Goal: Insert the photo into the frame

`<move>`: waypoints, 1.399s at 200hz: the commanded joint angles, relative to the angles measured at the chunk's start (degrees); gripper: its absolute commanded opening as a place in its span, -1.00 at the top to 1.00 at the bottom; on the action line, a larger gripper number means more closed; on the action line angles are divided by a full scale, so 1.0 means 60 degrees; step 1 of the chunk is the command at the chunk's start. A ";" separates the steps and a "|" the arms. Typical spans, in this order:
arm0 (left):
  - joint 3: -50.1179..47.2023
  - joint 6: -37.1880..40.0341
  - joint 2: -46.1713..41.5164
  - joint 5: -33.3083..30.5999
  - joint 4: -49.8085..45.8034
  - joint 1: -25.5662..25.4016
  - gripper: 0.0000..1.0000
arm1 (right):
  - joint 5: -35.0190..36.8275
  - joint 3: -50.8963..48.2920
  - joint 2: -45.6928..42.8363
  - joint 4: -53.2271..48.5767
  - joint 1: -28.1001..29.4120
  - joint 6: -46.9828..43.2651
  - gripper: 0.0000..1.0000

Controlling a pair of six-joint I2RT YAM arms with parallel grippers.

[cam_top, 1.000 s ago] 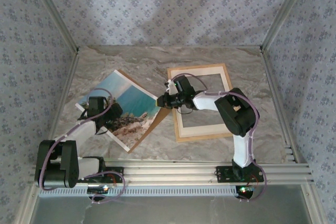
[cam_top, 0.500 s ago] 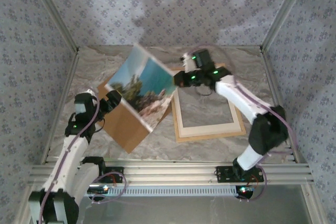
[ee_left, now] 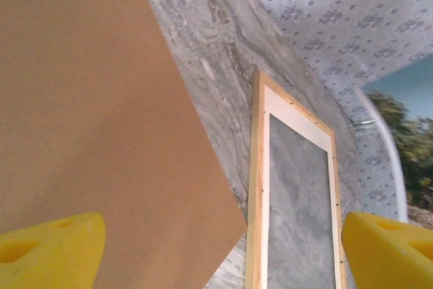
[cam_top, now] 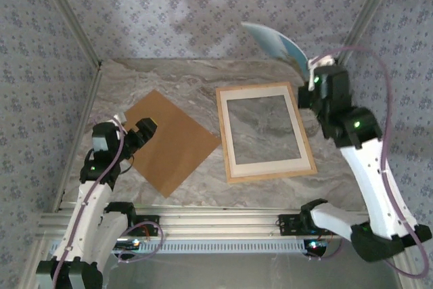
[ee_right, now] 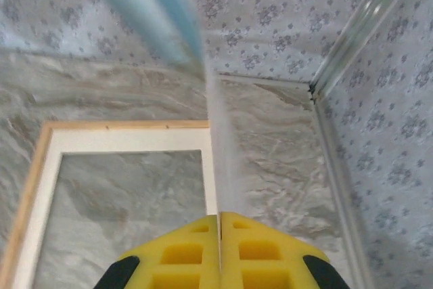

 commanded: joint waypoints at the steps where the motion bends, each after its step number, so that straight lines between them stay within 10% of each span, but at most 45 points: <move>1: -0.0132 -0.0106 0.0117 0.0074 0.0157 -0.0052 -0.80 | 0.2439 -0.1893 0.0505 0.0937 0.1167 -0.1047 1.00; 106: -0.0380 0.0029 0.0589 -0.0059 0.0437 -0.0062 -0.79 | -0.0072 -0.4760 0.2263 0.2321 0.2705 0.0002 1.00; 280: -0.0641 0.0143 0.0690 -0.0079 0.0452 -0.0102 -0.79 | -0.1436 -0.4320 0.3679 0.0487 0.4802 0.1622 1.00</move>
